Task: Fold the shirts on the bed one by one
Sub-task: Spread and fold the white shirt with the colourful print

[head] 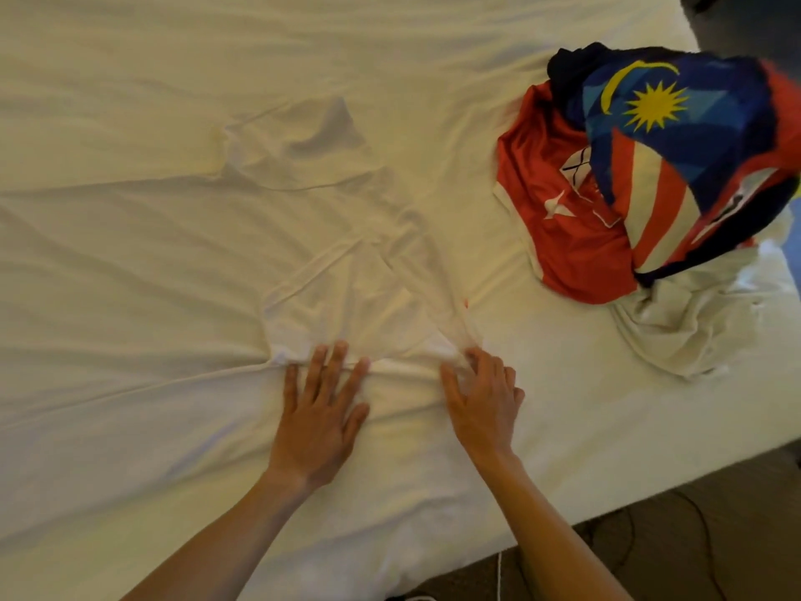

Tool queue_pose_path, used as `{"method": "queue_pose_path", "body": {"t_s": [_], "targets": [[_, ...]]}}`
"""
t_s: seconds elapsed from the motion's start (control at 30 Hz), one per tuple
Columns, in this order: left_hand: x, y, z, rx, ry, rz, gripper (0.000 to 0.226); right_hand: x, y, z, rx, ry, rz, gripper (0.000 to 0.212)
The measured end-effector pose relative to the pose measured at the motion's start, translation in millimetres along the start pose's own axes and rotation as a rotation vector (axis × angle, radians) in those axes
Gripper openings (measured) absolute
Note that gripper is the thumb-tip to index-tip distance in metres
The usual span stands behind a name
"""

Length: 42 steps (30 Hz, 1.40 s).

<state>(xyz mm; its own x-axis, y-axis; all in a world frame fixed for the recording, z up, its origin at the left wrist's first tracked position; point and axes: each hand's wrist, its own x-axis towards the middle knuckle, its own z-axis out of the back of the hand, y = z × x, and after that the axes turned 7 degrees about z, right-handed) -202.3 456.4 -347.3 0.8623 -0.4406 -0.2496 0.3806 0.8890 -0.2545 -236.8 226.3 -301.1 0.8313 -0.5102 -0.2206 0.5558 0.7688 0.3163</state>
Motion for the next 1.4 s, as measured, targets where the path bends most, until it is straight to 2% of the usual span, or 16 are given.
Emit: {"method": "queue_pose_path", "body": {"t_s": [0.17, 0.27, 0.33, 0.4, 0.47, 0.53, 0.6, 0.67, 0.7, 0.87, 0.93, 1.03, 1.1, 1.17, 1.27, 1.4], "targets": [[0, -1, -5, 0.020, -0.022, -0.002, 0.062, 19, -19, 21, 0.203, 0.076, 0.128, 0.017], [-1, -1, -4, 0.040, -0.022, -0.007, 0.061, 16, -15, 22, 0.133, 0.049, -0.039, 0.012], [0, -2, -1, 0.032, -0.031, -0.006, 0.061, 5, -1, 12, 0.018, -0.083, -0.066, 0.017], [2, -3, 2, 0.020, -0.021, -0.008, 0.061, -6, 23, 3, 0.110, -0.160, 0.206, 0.028], [0, 1, 4, 0.019, 0.005, 0.000, 0.062, -12, 39, -10, 0.183, 0.005, 0.587, 0.036], [-3, 10, 6, 0.014, 0.011, 0.070, 0.065, -8, 37, -22, 0.022, 0.224, 0.717, 0.050], [-7, 25, 11, 0.012, 0.009, 0.239, 0.070, 0, 27, -30, -0.189, 0.290, 0.477, 0.066], [-7, 40, 21, -0.030, -0.006, 0.432, 0.075, 8, 27, -33, -0.233, 0.233, 0.155, 0.076], [-6, 44, 27, -0.072, -0.024, 0.494, 0.077, 12, 34, -32, -0.217, 0.188, 0.097, 0.078], [37, 55, 66, -0.337, -0.218, 0.677, 0.061, 52, 83, -21, -0.107, -0.010, 0.465, 0.069], [63, 61, 82, -0.464, -0.160, 0.847, 0.047, 82, 103, -16, -0.016, 0.081, 0.440, 0.069], [96, 69, 97, -0.604, 0.025, 1.029, 0.046, 120, 124, -14, -0.078, 0.295, 0.343, 0.075], [111, 74, 104, -0.733, 0.128, 1.085, 0.045, 142, 132, -9, -0.055, 0.394, 0.289, 0.067], [120, 76, 111, -0.809, 0.169, 1.047, 0.032, 157, 135, -3, 0.068, 0.417, 0.264, 0.041], [117, 70, 118, -0.889, -0.020, 0.887, 0.005, 160, 133, 5, 0.291, 0.300, 0.284, 0.010], [67, 48, 115, -0.862, -0.316, 0.624, 0.014, 115, 107, 18, 0.603, 0.062, 0.312, 0.022]]}}
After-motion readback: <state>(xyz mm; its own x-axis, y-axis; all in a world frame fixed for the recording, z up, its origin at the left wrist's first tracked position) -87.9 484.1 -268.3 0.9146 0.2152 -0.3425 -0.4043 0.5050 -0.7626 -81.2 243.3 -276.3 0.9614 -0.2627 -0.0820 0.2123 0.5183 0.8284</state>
